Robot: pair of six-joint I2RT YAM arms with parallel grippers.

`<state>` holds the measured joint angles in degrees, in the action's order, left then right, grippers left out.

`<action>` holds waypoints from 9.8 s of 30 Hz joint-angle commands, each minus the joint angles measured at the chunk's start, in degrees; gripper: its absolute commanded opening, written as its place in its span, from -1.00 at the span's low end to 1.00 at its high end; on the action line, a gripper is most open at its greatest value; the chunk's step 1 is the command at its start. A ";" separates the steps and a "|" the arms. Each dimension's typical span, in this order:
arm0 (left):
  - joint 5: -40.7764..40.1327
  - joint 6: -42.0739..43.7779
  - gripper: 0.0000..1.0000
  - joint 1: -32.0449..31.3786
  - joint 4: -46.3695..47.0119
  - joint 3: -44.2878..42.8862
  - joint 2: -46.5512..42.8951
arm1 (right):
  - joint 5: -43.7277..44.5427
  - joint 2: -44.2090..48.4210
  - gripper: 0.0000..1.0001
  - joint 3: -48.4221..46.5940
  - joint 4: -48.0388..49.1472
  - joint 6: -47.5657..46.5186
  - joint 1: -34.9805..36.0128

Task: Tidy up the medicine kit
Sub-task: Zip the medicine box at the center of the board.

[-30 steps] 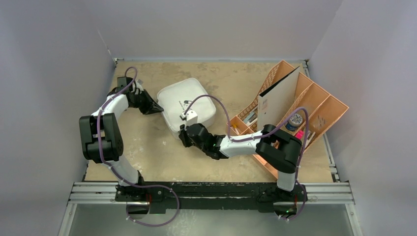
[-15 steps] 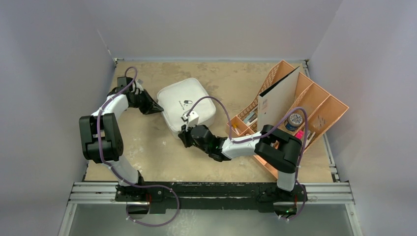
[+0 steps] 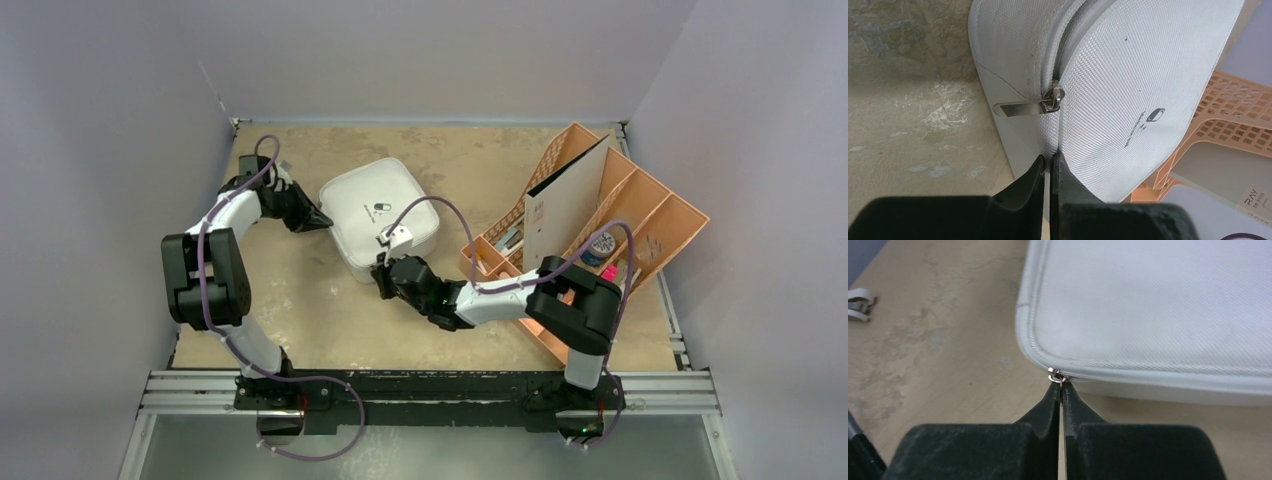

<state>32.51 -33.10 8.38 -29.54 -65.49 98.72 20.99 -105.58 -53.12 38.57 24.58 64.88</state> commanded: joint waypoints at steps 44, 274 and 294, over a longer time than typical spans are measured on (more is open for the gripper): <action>-0.51 -8.69 -0.01 -2.62 6.34 18.98 -22.89 | -2.93 -5.42 -1.00 -14.68 -8.68 -3.34 -1.51; -20.42 -17.99 -1.00 -15.85 9.94 19.81 -19.84 | 7.66 9.99 -1.00 -0.50 -18.50 -17.82 -6.41; -9.67 -24.83 -0.51 -15.85 13.14 18.71 -23.23 | -14.86 9.77 -0.36 -0.05 -9.41 -16.86 -6.92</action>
<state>18.50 -56.84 -7.51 -16.95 -45.10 78.48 7.86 -97.03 -53.10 24.32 5.26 56.64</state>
